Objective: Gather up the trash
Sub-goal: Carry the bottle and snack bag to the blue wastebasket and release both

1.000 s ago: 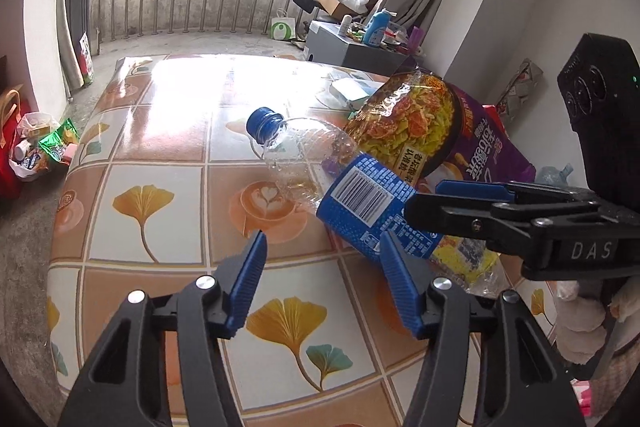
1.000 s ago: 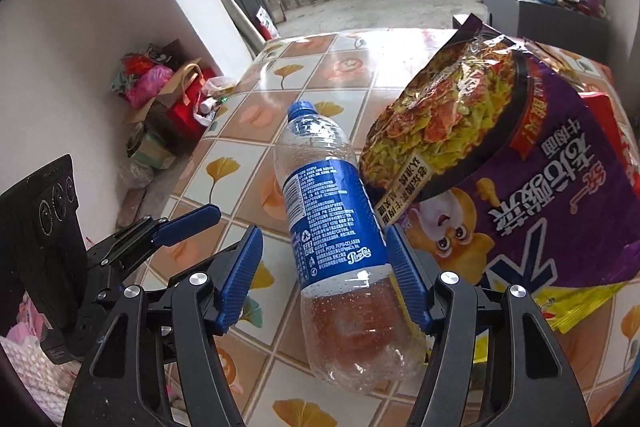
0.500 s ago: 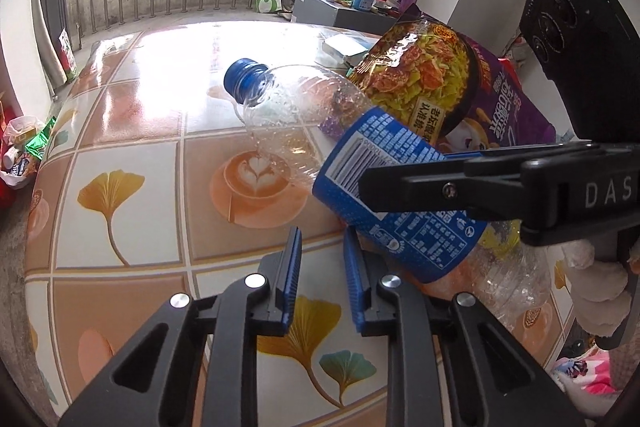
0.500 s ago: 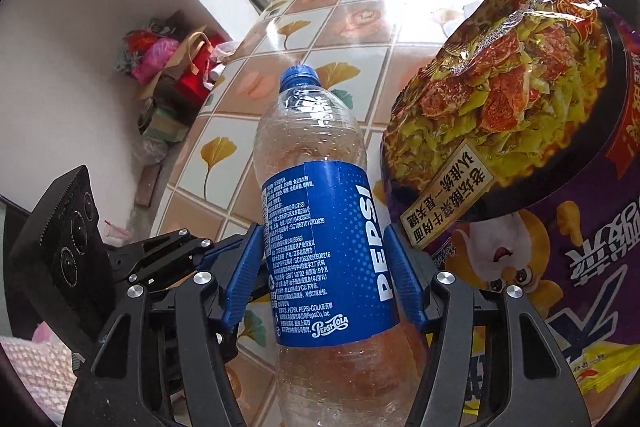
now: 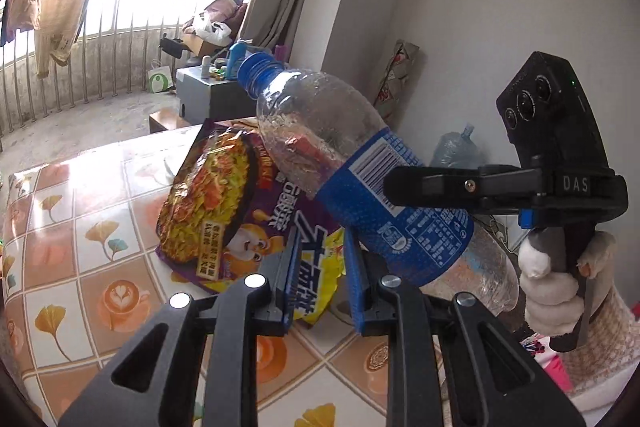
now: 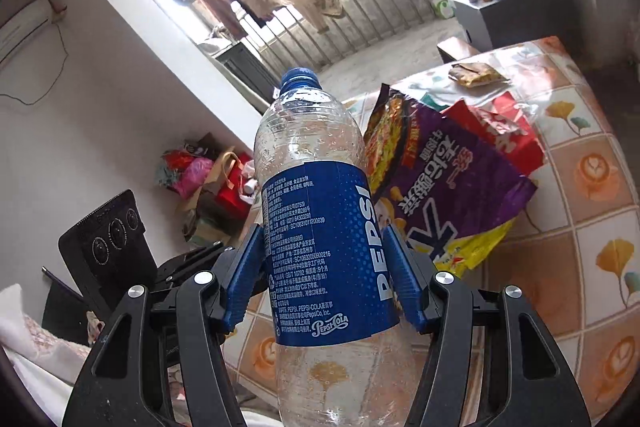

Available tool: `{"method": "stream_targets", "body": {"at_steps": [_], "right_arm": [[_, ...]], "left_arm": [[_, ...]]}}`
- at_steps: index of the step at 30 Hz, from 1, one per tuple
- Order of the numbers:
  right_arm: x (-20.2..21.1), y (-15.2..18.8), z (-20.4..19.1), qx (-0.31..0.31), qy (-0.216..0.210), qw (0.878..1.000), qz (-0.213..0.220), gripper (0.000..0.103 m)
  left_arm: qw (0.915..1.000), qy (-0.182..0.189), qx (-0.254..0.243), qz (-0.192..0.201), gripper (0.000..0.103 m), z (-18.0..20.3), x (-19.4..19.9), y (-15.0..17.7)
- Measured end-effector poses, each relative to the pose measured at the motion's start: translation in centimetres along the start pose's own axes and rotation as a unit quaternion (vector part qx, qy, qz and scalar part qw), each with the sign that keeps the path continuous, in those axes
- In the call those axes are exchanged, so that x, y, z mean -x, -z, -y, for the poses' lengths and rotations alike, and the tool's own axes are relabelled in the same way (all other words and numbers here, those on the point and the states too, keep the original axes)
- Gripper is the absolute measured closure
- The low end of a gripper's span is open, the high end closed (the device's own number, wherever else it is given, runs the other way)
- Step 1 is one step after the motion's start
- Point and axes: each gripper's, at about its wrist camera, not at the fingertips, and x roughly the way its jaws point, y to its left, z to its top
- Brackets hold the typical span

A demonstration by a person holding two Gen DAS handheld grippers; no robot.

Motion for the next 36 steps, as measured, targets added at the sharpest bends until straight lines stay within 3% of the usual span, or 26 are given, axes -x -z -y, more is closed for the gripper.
{"method": "stream_targets", "body": {"at_steps": [3, 5, 7, 10, 13, 16, 20, 23, 25, 27, 28, 36], "right_arm": [[3.7, 0.6, 2.8, -0.048, 0.043, 0.997, 0.051, 0.046], [5.1, 1.7, 5.1, -0.089, 0.064, 0.991, 0.076, 0.046], [5.5, 2.7, 7.5, -0.132, 0.082, 0.984, 0.086, 0.046], [4.1, 4.4, 10.7, -0.190, 0.103, 0.973, 0.077, 0.046], [3.2, 5.0, 13.1, -0.226, 0.121, 0.965, 0.061, 0.046], [2.2, 5.0, 14.2, -0.245, 0.110, 0.962, 0.052, 0.046], [1.3, 4.9, 14.7, -0.252, 0.109, 0.961, 0.042, 0.045], [1.4, 5.3, 14.5, -0.253, 0.106, 0.961, 0.038, 0.044], [1.1, 5.1, 14.8, -0.254, 0.103, 0.961, 0.036, 0.043], [1.0, 5.0, 14.7, -0.252, 0.102, 0.962, 0.032, 0.043], [0.9, 4.9, 14.8, -0.251, 0.101, 0.962, 0.029, 0.043], [0.0, 4.6, 15.1, -0.246, 0.089, 0.965, -0.010, 0.041]], "left_arm": [[0.9992, 0.017, -0.036, -0.010, 0.081, 2.7, -2.3, -0.4], [0.9977, 0.002, -0.059, -0.033, 0.076, 3.9, -4.3, -0.1], [0.9943, -0.031, -0.089, -0.050, 0.055, 4.8, -6.3, 0.6], [0.9824, -0.093, -0.139, -0.084, 0.045, 5.8, -10.0, 2.2], [0.9696, -0.148, -0.164, -0.106, 0.042, 6.3, -12.9, 3.6], [0.9485, -0.230, -0.194, -0.097, 0.042, 6.2, -15.0, 4.8], [0.8944, -0.332, -0.289, -0.079, 0.042, 7.2, -17.8, 6.9], [0.8721, -0.365, -0.316, -0.079, 0.042, 7.3, -19.0, 7.4], [0.8619, -0.382, -0.326, -0.073, 0.042, 7.4, -19.4, 7.5], [0.8589, -0.385, -0.329, -0.077, 0.043, 7.3, -19.7, 7.5], [0.8612, -0.382, -0.326, -0.079, 0.050, 7.1, -19.8, 7.4], [0.8904, -0.346, -0.283, -0.086, 0.091, 6.7, -17.4, 5.6]]}}
